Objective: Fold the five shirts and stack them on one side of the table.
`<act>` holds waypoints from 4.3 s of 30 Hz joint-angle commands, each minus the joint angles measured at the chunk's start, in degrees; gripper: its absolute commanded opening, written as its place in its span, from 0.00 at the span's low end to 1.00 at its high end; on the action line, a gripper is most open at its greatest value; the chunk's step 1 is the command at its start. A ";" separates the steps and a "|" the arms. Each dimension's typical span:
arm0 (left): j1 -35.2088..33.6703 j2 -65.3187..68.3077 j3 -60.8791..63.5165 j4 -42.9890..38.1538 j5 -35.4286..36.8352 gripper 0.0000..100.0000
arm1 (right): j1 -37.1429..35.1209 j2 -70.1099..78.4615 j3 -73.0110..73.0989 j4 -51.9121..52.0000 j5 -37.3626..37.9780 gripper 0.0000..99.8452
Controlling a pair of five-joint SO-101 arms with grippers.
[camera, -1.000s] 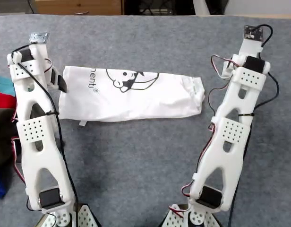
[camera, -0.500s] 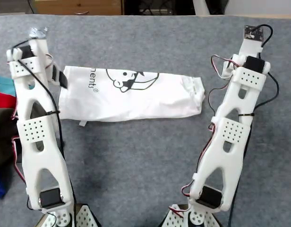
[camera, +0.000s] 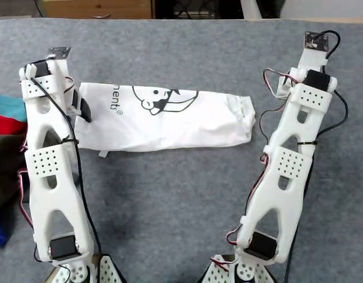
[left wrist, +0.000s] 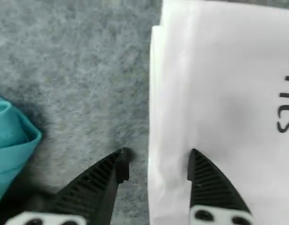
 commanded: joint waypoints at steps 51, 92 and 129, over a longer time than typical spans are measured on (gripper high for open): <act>12.97 -0.88 -21.05 1.93 5.89 0.03 | 9.85 -1.89 -2.77 -6.68 0.62 0.01; -1.98 6.15 -13.14 -12.48 5.54 0.22 | 8.62 -1.54 -2.77 -6.24 0.70 0.01; 7.16 2.81 -17.98 1.58 -3.08 0.03 | 8.62 -1.54 -2.77 -6.24 0.62 0.01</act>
